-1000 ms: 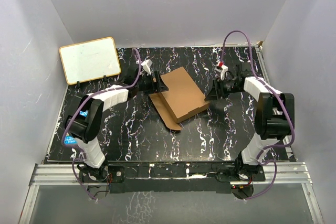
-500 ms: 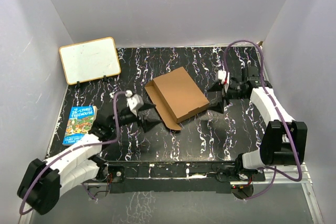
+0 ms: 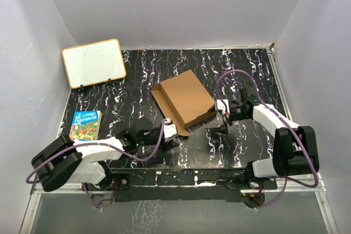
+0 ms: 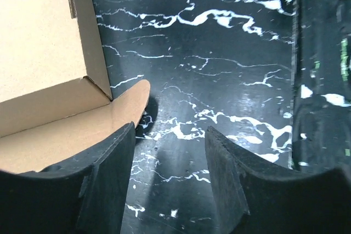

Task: Fold the paper box

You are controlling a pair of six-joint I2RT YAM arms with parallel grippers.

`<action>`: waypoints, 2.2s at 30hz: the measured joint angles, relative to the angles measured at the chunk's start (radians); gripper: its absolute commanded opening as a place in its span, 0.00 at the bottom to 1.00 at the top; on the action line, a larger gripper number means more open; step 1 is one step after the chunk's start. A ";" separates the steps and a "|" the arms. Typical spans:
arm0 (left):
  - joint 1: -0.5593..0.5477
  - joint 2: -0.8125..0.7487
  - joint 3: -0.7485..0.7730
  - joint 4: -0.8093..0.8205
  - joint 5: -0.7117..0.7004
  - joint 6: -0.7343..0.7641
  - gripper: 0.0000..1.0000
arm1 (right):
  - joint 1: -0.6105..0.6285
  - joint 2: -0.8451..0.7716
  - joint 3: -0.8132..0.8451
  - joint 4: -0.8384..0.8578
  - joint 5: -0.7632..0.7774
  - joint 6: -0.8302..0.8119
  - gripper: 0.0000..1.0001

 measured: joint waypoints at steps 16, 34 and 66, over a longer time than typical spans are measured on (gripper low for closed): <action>-0.082 0.235 0.085 0.114 -0.160 0.103 0.48 | -0.083 -0.002 -0.001 0.238 -0.100 0.383 0.83; -0.081 0.348 0.089 0.183 -0.255 0.136 0.44 | -0.090 0.001 -0.002 0.424 -0.084 0.667 0.83; -0.082 0.411 0.116 0.256 -0.262 0.097 0.11 | -0.103 0.156 -0.005 0.727 0.170 1.362 0.82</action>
